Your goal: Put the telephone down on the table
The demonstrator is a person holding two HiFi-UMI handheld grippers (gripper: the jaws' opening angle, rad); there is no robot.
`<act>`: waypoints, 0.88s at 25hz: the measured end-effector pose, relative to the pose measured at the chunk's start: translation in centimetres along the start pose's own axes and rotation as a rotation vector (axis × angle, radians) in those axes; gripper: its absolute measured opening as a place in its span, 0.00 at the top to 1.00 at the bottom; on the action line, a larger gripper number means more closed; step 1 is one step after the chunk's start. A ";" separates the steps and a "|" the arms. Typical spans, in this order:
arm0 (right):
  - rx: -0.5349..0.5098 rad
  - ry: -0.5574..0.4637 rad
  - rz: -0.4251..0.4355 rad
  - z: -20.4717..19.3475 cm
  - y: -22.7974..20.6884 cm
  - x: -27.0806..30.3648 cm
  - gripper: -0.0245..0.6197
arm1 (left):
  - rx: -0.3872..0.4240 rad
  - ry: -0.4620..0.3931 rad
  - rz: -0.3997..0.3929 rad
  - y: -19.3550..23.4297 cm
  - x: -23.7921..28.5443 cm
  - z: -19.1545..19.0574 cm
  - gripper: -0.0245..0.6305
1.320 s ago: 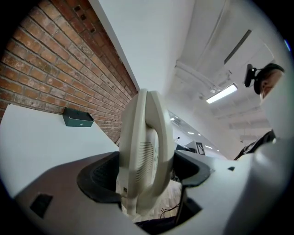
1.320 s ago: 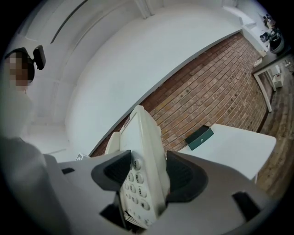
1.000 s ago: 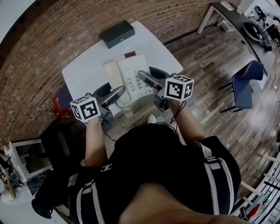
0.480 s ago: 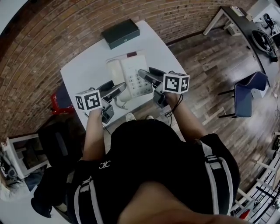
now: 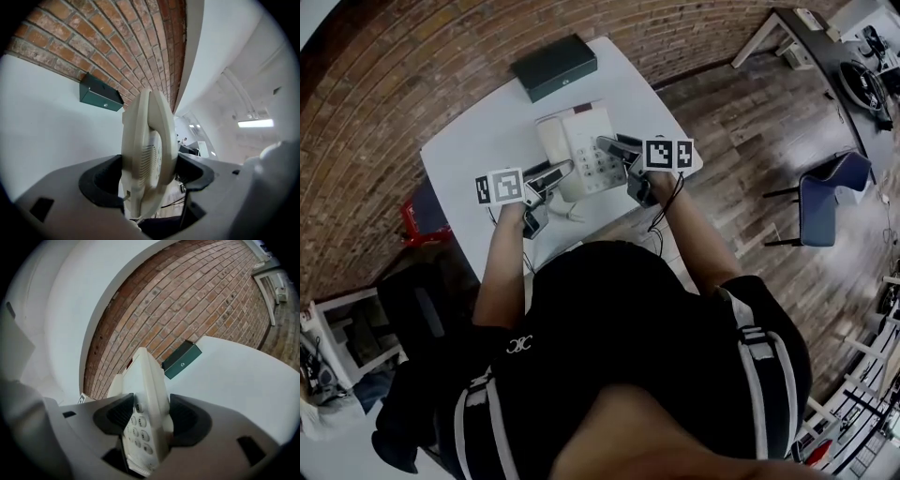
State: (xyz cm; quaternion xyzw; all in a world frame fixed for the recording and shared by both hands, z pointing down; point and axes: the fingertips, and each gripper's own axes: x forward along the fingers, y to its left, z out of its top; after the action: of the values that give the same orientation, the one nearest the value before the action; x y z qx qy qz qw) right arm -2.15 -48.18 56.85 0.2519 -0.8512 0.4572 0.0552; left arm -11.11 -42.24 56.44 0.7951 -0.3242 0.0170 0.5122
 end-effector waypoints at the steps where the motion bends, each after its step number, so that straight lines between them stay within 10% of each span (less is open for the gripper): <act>1: 0.014 0.008 -0.007 0.0 -0.9 0.3 0.61 | -0.015 0.005 0.000 0.7 0.7 0.1 0.41; 22: 0.204 0.101 -0.107 -4.7 -11.7 3.7 0.61 | -0.209 0.136 0.026 9.7 7.0 -3.3 0.41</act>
State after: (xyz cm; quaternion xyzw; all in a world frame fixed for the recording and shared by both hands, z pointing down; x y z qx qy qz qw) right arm -0.39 -51.09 69.58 0.2777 -0.7818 0.5499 0.0964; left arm -9.74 -45.58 68.31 0.7301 -0.2991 0.0435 0.6129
